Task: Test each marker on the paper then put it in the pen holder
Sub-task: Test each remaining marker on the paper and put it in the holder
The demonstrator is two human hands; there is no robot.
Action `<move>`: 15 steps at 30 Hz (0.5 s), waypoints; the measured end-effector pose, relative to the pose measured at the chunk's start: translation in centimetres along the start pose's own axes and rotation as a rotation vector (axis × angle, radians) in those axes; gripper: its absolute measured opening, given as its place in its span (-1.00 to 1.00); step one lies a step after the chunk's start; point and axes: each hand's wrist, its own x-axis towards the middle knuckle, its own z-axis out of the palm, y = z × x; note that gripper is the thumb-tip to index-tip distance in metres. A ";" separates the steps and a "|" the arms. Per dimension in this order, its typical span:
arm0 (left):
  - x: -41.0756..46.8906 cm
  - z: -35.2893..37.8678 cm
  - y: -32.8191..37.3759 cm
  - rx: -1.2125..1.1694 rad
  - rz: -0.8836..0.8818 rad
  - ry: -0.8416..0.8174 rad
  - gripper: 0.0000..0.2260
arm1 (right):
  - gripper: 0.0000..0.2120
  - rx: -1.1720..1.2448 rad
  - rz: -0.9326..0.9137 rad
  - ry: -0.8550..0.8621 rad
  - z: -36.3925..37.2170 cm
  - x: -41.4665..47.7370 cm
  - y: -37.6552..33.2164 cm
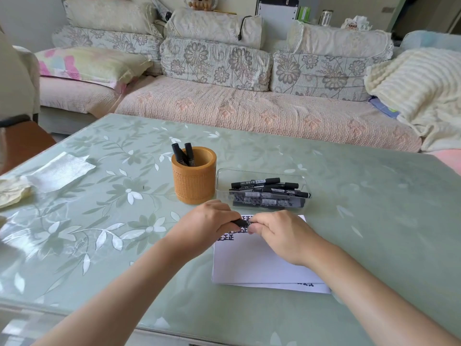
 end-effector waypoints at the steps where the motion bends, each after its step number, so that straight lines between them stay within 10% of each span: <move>1: 0.0 -0.1 -0.1 -0.006 -0.007 -0.007 -0.67 | -0.78 -0.023 -0.019 0.016 0.1 0.1 0.1; 7: -0.3 -0.2 -0.4 -0.086 -0.121 -0.081 -0.72 | -0.84 -0.259 -0.208 0.225 0.3 0.3 1.0; 15: -1.9 -0.3 -3.9 0.043 -0.320 0.042 -0.82 | -0.72 -0.046 0.006 0.121 0.0 -0.3 2.6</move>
